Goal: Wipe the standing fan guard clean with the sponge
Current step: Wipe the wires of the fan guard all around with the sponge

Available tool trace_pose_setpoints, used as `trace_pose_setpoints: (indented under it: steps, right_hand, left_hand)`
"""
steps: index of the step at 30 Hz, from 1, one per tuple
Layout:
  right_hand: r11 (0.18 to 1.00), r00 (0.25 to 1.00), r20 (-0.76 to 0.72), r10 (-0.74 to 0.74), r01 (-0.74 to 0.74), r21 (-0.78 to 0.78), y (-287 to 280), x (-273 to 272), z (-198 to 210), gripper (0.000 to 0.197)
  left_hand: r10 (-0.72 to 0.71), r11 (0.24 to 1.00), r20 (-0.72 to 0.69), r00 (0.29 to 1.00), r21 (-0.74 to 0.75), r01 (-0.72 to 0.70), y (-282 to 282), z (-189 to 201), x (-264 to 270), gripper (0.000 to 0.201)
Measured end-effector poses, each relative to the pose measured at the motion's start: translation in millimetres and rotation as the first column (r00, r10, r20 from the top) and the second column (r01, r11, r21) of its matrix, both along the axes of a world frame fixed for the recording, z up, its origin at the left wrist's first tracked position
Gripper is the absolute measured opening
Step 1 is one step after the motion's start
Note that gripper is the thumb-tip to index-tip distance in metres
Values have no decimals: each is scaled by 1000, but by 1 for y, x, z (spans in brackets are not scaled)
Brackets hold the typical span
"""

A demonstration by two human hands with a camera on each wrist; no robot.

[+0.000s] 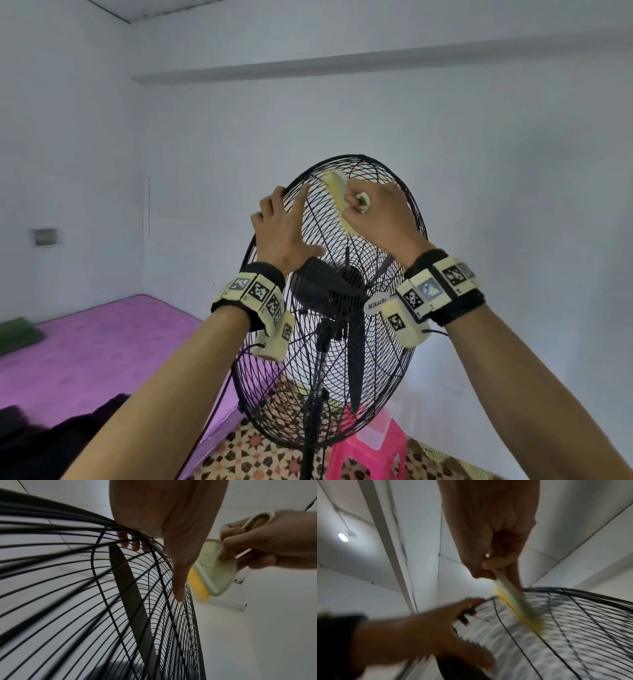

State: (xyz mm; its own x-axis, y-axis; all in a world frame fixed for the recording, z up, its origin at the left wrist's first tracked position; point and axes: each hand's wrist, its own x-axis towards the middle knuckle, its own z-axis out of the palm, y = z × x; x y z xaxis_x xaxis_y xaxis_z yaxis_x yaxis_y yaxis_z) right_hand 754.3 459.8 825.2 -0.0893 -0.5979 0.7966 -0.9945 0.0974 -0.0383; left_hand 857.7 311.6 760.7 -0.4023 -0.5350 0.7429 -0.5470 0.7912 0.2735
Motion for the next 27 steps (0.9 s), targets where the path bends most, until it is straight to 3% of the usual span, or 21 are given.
trace_pose_setpoints:
  steps: [2,5,8,14,16,19,24,27]
  right_hand:
    - [996,996,1,-84,84,-1,0,7,18,18]
    - [995,999,-5,48,-48,-89,-12,20,40,10]
    - [992,996,-45,82,-86,-93,-37,18,54,29]
    - [989,992,-83,100,-108,-101,-52,10,59,31]
    - [997,992,-114,45,-51,-54,-48,8,60,31]
    - [986,980,-167,-109,86,-141,-46,10,68,31]
    - [981,988,-129,90,-110,-158,-51,17,57,40]
    - [985,971,-219,-96,61,-161,-52,19,60,43]
  left_hand:
    - [6,1000,0,1000,-5,-6,1,1,-1,127]
    - [6,1000,-6,1000,-12,-6,3,0,-3,126]
    - [-4,1000,-15,1000,-13,4,2,-2,0,126]
    - [-1,1000,-10,1000,-11,1,0,-2,-1,127]
    - [-5,1000,-11,1000,-11,4,1,-1,-2,127]
    - [-6,1000,-12,1000,-10,5,2,0,-4,125]
    - [-3,1000,-16,1000,-15,3,1,-2,-1,126]
    - [1,1000,-1,1000,-16,-1,1,-1,0,126]
